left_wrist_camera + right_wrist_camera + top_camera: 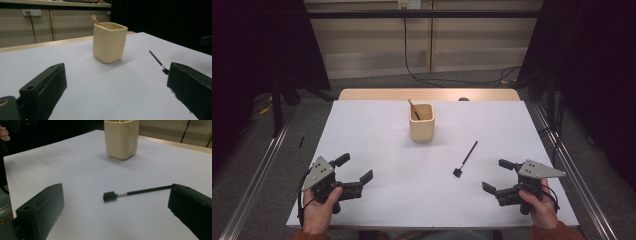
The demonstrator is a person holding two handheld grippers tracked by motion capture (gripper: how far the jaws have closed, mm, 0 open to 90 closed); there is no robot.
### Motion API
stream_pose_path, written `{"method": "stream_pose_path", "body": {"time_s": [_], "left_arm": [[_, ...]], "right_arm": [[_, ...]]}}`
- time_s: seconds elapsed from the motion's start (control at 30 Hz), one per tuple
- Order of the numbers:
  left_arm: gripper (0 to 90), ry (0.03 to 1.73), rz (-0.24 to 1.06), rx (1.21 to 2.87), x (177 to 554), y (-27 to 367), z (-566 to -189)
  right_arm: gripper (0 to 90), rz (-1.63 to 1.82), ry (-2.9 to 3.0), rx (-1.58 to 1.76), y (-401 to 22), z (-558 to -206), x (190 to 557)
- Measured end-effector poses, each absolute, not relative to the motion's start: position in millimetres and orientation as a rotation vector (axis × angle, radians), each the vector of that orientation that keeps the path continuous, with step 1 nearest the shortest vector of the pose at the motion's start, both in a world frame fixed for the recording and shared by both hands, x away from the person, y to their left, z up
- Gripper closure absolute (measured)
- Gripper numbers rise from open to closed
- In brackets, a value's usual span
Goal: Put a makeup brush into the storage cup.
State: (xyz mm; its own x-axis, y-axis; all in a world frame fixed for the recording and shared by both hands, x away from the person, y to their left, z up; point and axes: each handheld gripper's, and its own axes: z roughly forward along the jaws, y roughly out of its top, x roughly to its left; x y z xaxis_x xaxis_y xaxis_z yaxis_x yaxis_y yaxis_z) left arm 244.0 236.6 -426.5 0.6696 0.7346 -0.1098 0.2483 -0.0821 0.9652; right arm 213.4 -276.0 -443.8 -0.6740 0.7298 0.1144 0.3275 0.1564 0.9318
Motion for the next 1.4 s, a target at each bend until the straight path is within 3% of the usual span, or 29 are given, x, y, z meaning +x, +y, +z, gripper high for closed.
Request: {"method": "stream_pose_path", "body": {"time_s": [0.77,1.4], "left_arm": [[2.5,0.821,0.497,1.642,238.3,241.2,-429.4],[2.5,0.805,0.485,1.660,238.3,238.4,-429.4]], "right_arm": [[0.0,1.530,2.058,0.977,-275.0,-438.6,215.4],[0.0,1.521,2.052,0.945,-270.0,-418.4,252.6]]}}
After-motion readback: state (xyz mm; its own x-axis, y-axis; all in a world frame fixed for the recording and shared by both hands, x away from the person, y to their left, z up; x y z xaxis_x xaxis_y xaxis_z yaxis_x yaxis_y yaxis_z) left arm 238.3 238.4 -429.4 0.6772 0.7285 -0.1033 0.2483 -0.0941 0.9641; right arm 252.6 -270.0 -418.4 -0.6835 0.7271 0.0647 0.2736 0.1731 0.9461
